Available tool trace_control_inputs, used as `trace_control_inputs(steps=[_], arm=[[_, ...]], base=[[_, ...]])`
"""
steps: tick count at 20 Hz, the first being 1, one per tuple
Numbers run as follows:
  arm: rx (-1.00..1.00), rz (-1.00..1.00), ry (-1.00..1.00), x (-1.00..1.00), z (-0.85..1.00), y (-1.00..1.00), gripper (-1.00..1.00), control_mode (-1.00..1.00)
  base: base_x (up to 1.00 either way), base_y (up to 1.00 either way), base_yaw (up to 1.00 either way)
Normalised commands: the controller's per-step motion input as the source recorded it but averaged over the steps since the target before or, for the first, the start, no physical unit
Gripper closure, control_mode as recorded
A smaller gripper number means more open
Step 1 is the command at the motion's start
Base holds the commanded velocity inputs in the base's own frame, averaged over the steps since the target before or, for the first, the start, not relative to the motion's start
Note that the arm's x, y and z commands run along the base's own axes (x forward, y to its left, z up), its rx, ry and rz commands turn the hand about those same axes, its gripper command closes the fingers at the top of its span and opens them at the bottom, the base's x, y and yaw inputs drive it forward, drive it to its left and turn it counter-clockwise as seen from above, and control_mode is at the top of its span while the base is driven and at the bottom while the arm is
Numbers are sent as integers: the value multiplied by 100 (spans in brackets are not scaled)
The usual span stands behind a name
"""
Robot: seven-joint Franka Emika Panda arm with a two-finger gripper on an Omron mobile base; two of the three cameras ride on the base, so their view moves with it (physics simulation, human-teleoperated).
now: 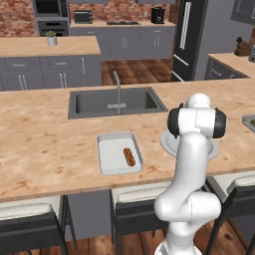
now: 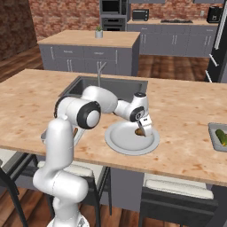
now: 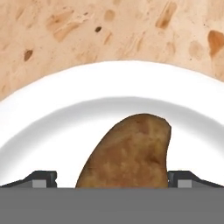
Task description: Place one cooked food and one vegetable from the large plate to each tupperware container.
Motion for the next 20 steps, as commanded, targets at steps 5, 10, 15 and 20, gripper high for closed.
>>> trace_control_inputs(steps=[5,10,15,20], arm=[[0,0,3,11,-27,0,-100,-100],[0,0,1,2,-7,0,-100,-100],[0,0,0,0,0,0,100,-100],[0,0,0,0,0,0,100,-100]], base=[[0,0,0],[0,0,0],[0,0,0],[0,0,0]])
